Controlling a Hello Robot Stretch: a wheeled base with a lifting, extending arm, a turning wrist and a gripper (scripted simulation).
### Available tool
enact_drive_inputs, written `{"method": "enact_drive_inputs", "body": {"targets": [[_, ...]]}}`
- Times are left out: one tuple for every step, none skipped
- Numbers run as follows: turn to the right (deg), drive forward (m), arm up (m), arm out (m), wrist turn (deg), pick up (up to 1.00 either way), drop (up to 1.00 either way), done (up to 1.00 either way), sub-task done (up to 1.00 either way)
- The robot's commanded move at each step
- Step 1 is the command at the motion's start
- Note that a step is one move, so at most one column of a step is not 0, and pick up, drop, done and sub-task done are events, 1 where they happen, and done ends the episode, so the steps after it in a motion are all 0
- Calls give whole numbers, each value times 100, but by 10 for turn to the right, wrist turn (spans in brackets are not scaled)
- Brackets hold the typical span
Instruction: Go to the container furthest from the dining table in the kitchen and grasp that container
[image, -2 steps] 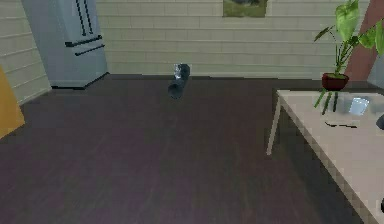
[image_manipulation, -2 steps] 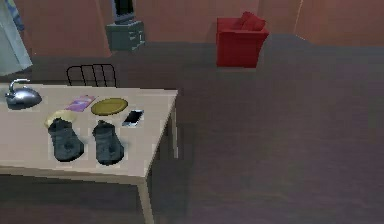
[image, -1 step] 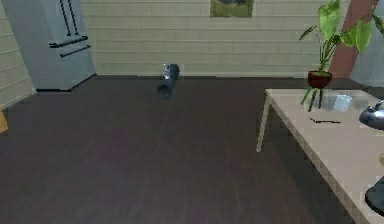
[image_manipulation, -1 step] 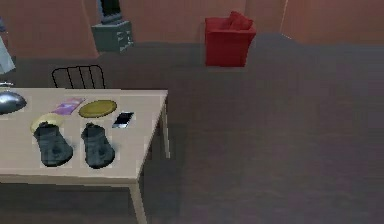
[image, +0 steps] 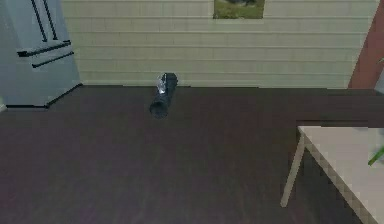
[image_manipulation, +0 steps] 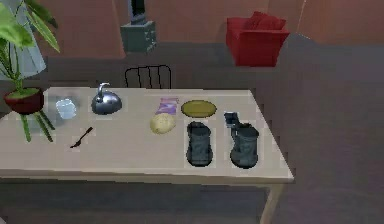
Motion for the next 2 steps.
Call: {"method": "enact_drive_inputs", "body": {"targets": [[450, 0, 0, 0, 0, 0, 0, 0, 0], [-420, 0, 0, 0, 0, 0, 0, 0, 0]]}}
